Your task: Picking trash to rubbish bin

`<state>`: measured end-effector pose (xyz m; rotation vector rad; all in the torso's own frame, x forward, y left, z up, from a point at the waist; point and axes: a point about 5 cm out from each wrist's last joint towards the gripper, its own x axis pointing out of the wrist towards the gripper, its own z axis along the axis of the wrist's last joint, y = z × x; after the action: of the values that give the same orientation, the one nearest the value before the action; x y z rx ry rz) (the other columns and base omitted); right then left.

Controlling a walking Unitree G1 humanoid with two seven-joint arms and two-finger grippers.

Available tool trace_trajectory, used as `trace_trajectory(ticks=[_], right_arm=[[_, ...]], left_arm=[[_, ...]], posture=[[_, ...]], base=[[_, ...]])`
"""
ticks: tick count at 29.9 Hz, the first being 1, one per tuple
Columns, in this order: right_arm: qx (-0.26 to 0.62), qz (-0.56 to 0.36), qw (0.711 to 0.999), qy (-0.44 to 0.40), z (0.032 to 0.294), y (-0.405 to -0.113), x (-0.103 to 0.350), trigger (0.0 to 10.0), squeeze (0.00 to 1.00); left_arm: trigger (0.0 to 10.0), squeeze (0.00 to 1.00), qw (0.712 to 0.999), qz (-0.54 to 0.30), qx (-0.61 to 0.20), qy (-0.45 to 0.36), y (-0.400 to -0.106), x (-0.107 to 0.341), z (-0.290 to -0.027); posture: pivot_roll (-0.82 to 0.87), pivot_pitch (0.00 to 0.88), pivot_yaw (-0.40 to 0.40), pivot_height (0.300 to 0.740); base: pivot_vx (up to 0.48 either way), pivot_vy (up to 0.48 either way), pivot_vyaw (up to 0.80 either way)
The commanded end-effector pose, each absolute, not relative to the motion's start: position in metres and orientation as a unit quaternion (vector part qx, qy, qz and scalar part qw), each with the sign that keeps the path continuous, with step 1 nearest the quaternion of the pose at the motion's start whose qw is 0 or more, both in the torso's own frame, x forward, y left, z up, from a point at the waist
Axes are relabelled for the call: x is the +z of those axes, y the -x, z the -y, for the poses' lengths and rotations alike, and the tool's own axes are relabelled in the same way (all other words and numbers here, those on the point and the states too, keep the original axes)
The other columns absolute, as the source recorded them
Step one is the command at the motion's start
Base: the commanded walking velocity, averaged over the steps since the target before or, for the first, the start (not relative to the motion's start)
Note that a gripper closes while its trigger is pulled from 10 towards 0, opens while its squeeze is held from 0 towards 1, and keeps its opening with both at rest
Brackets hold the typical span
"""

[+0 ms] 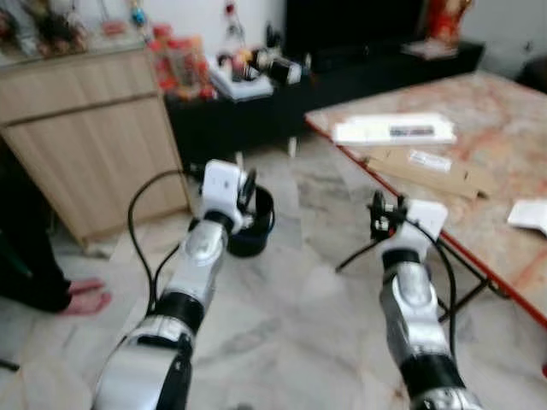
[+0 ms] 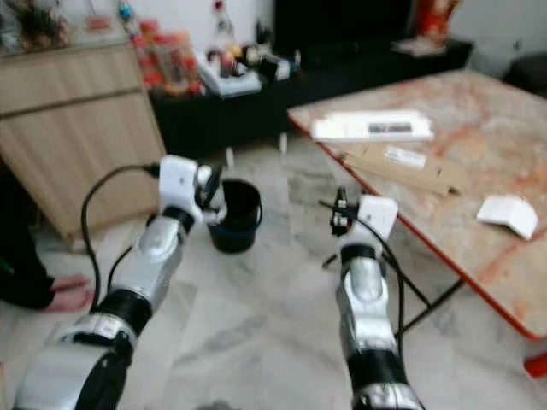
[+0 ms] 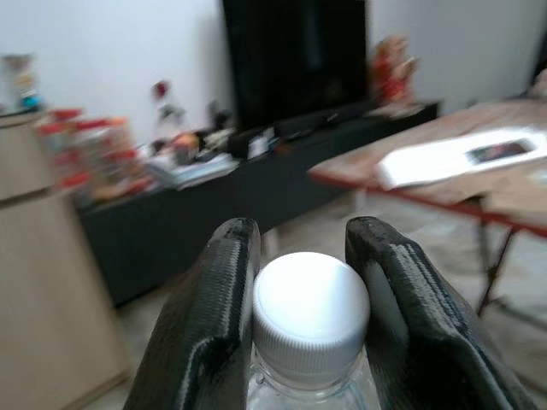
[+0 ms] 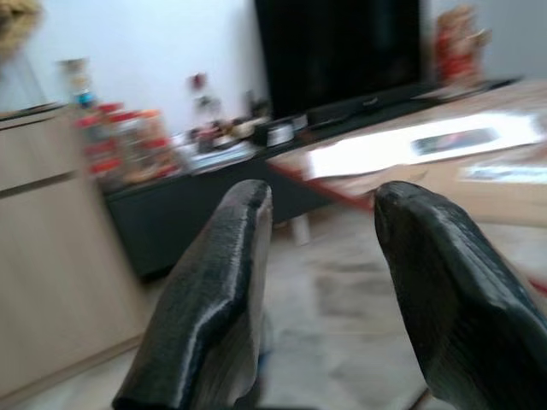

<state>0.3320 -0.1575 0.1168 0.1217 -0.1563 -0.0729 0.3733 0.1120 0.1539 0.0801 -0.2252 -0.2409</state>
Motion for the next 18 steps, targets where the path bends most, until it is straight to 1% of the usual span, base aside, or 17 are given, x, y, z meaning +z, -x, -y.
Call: trace_trajectory(ticks=[1, 2, 5, 10, 18], right_arm=[[-0.034, 0.075, 0.995, -0.06, 0.1592, -0.3333, 0.1175, 10.0, 0.0], [-0.034, 0.075, 0.995, -0.06, 0.1592, -0.3334, 0.1175, 10.0, 0.0], [-0.035, 0.072, 0.995, -0.063, 0.1612, -0.3335, 0.1169, 10.0, 0.0], [-0.031, 0.07, 0.995, -0.062, 0.1617, -0.3333, 0.1165, 10.0, 0.0], [-0.019, 0.07, 0.996, -0.06, 0.1588, -0.3335, 0.1175, 10.0, 0.0]], left_arm=[[10.0, 0.0, 0.986, 0.116, -0.117, -0.034, -0.3742, 0.1568, -0.1123], [10.0, 0.0, 0.986, 0.115, -0.116, -0.035, -0.3741, 0.1564, -0.113], [10.0, 0.0, 0.988, 0.103, -0.11, -0.028, -0.3733, 0.151, -0.1172], [10.0, 0.0, 0.988, 0.099, -0.115, -0.034, -0.3726, 0.1492, -0.1169], [10.0, 0.0, 0.989, 0.097, -0.109, -0.036, -0.3725, 0.1481, -0.118]], posture=[[0.11, 0.0, 0.045, 0.74], [0.11, 0.0, 0.045, 0.74], [0.11, 0.0, 0.037, 0.74], [0.11, 0.0, 0.031, 0.74], [0.11, 0.003, 0.025, 0.74]], base=[[0.0, 0.0, 0.66], [0.0, 0.0, 0.66], [0.0, 0.0, 0.0], [0.0, 0.0, 0.0], [0.343, 0.0, 0.0]])
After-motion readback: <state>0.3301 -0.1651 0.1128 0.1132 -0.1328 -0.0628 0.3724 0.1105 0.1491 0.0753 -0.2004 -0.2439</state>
